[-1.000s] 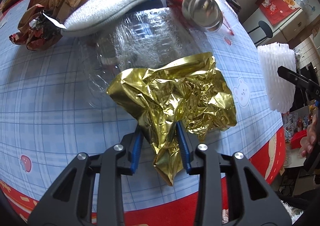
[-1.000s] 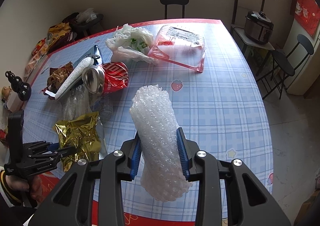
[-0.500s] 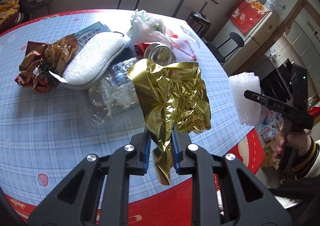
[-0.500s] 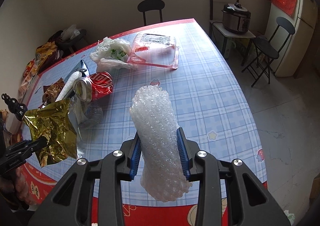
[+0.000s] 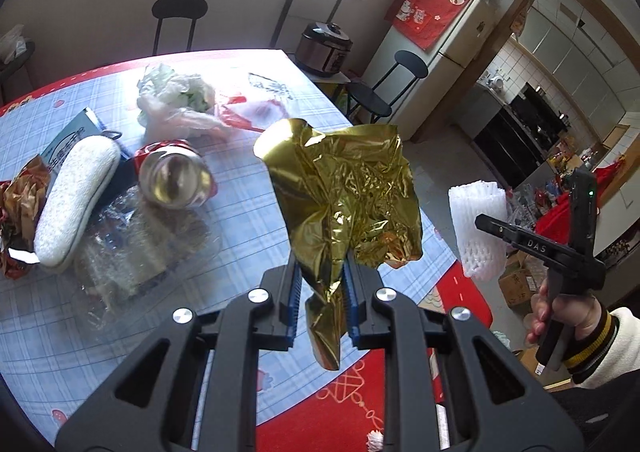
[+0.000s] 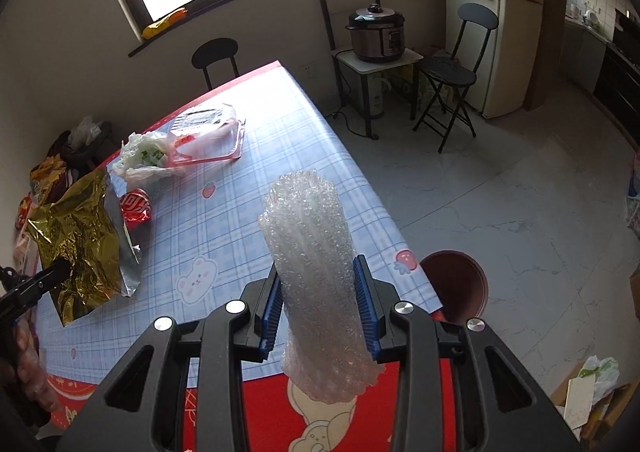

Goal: Collect trash
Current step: 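Carry the gold foil to the brown bin and open the left tool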

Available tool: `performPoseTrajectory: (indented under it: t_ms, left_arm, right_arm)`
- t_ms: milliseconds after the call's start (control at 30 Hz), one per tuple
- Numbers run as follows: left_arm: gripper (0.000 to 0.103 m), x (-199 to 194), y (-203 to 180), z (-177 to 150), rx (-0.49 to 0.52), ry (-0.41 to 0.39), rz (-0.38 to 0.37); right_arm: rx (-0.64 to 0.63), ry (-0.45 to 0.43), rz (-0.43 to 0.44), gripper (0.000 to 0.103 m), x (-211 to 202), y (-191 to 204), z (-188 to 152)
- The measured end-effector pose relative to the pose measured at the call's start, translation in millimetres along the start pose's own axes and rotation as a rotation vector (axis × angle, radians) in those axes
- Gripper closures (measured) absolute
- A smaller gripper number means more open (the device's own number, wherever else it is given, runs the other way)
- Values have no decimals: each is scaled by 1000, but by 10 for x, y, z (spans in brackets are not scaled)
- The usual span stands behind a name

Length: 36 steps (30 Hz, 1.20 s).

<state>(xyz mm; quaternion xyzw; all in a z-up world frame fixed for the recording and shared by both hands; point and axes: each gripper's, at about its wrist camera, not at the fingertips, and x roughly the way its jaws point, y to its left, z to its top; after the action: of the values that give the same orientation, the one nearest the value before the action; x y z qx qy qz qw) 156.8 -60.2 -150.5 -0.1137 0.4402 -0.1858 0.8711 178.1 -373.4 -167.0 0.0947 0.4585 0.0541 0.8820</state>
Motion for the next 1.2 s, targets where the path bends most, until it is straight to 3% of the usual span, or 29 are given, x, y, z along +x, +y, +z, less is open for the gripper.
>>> performPoseTrajectory:
  t_ms: [267,367,667,767,867,1200]
  left_arm:
    - [81,488,-1007,202,17,1,44]
    - [81,795,-1459,264,5,38,31]
    - [81,2001,-2677,469,119,201,37]
    - [81,2463,-2899,467,119,311,1]
    - [81,2895,-3066,455,146,393,17]
    - [81,3906,-3360,329,241,538,100]
  right_arm:
    - [60,-30,13,70,-106,-1154,132]
    - [78,-50,16,70,-158,-1673,202]
    - [176,-63,-31,70,-214,-3010,257]
    - [195,-72,-42,70,-299,-3238,239]
    - [209,-76,-58,70,-359,-3402,180]
    - [283,-31,-109,70,-368,-3818,-87]
